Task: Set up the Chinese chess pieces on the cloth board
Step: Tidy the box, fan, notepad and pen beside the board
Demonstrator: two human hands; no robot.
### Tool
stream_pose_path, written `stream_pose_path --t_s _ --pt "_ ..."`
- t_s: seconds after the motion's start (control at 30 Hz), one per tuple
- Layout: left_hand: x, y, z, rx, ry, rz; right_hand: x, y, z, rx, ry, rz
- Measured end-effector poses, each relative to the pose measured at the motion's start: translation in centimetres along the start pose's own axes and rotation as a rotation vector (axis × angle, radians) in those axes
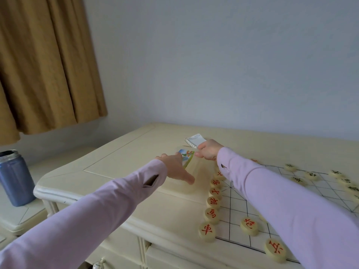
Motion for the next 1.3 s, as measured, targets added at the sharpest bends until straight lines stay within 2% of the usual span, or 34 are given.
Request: stream_pose_path --t_s 0.13,0.4,0.67,0.8,0.87,0.93,1.17,1.3 --pt "-0.7 -0.9 0.8 0.018 -0.013 0.039 0.1 -1.3 -0.7 0.019 -0.062 -0.029" --pt "-0.3 -2.7 1.4 0.064 0.123 0.018 0.1 -1.7 -1.8 0.073 -0.24 -0.068" --pt "-0.9 -2.1 1.2 0.118 -0.014 0.026 0.5 -1.9 -2.2 0.119 -0.304 -0.051" --pt "-0.9 -2.3 1.8 0.116 -0.116 0.108 0.5 -1.7 -2.2 0.148 -0.28 -0.064" --pt "-0.8 -2.5 2.3 0.107 -0.085 0.191 0.5 -1.5 -2.2 0.186 -0.26 -0.066" --pt "-0.7 -2.5 2.6 0.087 0.008 0.228 0.7 -1.3 -2.2 0.197 -0.345 -0.06" --pt "0.0 -3.1 4.4 0.06 0.228 0.103 1.8 -0.5 -1.6 0.216 -0.582 -0.008" --pt "-2.4 -4.3 6.6 0.015 0.33 -0.021 1.9 -1.9 0.2 0.153 -0.77 -0.091"
Point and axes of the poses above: each hand's wrist, its own y-axis away from the middle knuckle, its own x-axis out of the palm, z = x × y, the point moved 7 cm from there along -y, towards the middle knuckle, and after that the axes turned 14 degrees about -x, right-handed, at the moved point
